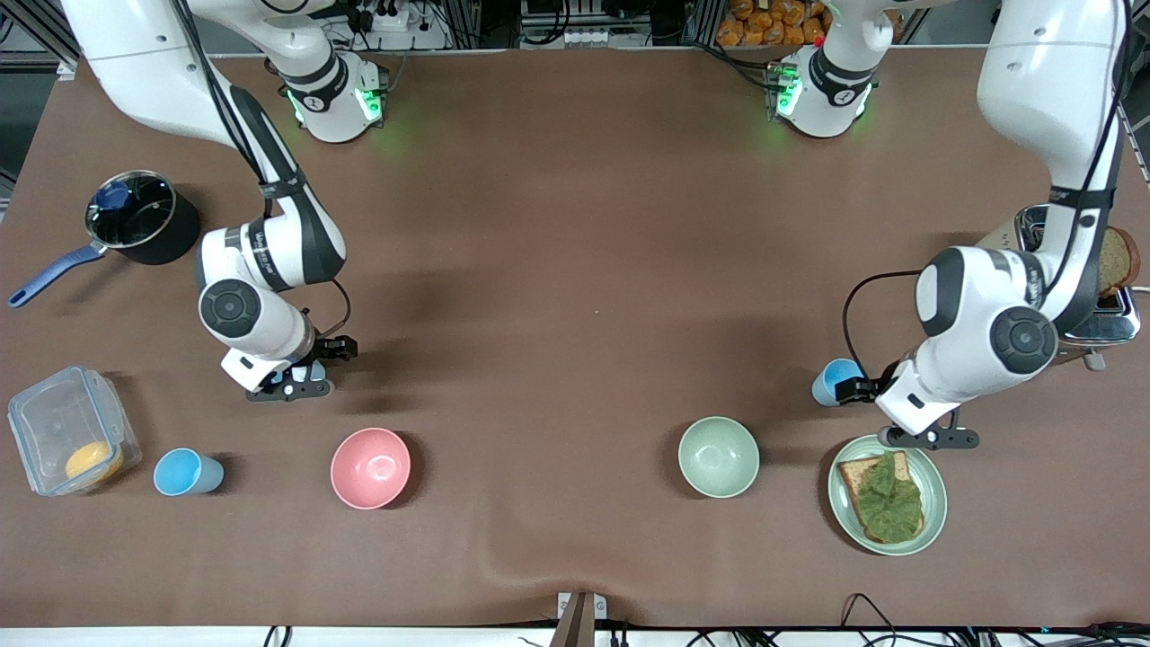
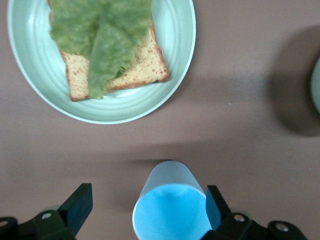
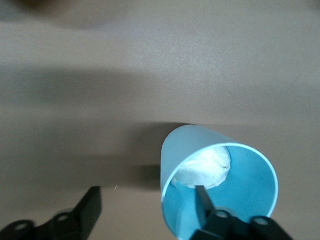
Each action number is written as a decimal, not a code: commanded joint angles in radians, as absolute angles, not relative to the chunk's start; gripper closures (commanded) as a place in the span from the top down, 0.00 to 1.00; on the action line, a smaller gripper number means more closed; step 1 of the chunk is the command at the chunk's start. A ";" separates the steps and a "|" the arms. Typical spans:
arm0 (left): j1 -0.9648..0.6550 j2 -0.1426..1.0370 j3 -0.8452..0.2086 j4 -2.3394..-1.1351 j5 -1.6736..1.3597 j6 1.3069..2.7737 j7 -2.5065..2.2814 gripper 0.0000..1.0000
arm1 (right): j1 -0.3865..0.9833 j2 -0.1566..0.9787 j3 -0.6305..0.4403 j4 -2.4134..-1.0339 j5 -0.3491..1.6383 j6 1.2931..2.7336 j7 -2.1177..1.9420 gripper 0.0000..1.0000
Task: Stack blue cups with both arms
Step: 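Grasp the tissue cup with the right gripper while the left gripper grasps the blue cup, then carry the tissue cup to the table center with the right gripper and release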
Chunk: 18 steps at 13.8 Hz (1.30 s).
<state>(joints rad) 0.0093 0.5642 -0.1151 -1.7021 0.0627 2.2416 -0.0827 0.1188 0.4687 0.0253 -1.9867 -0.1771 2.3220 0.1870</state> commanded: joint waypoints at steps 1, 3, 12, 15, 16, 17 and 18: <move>0.023 0.575 -0.117 -1.729 0.091 2.258 -0.104 1.00 | 0.110 0.482 0.031 -1.970 -0.207 2.321 0.226 0.00; 0.026 0.577 -0.109 -1.762 0.091 2.258 -0.101 1.00 | 0.107 0.491 0.031 -1.951 -0.213 2.318 0.226 0.00; 0.044 0.503 -0.112 -1.775 0.089 2.243 -0.115 1.00 | 0.173 0.483 0.041 -1.706 -0.198 1.921 0.293 0.00; 0.043 0.514 -0.112 -1.805 0.089 2.226 -0.118 1.00 | 0.306 0.483 0.041 -1.640 -0.096 1.822 0.472 0.00; 0.043 0.518 -0.112 -1.821 0.089 2.226 -0.121 1.00 | 0.342 0.483 0.041 -1.637 -0.042 1.825 0.536 0.00; 0.043 0.526 -0.112 -1.833 0.089 2.227 -0.121 1.00 | 0.391 0.489 0.041 -1.623 -0.002 1.833 0.611 0.00; 0.044 0.535 -0.110 -1.833 0.089 2.227 -0.120 1.00 | 0.440 0.500 0.041 -1.612 0.032 1.841 0.688 0.00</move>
<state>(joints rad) 0.0400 0.5329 -0.1073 -1.8117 0.0628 2.2269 -0.0848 0.3664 0.4771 0.0520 -1.6465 -0.0243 1.8464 0.5664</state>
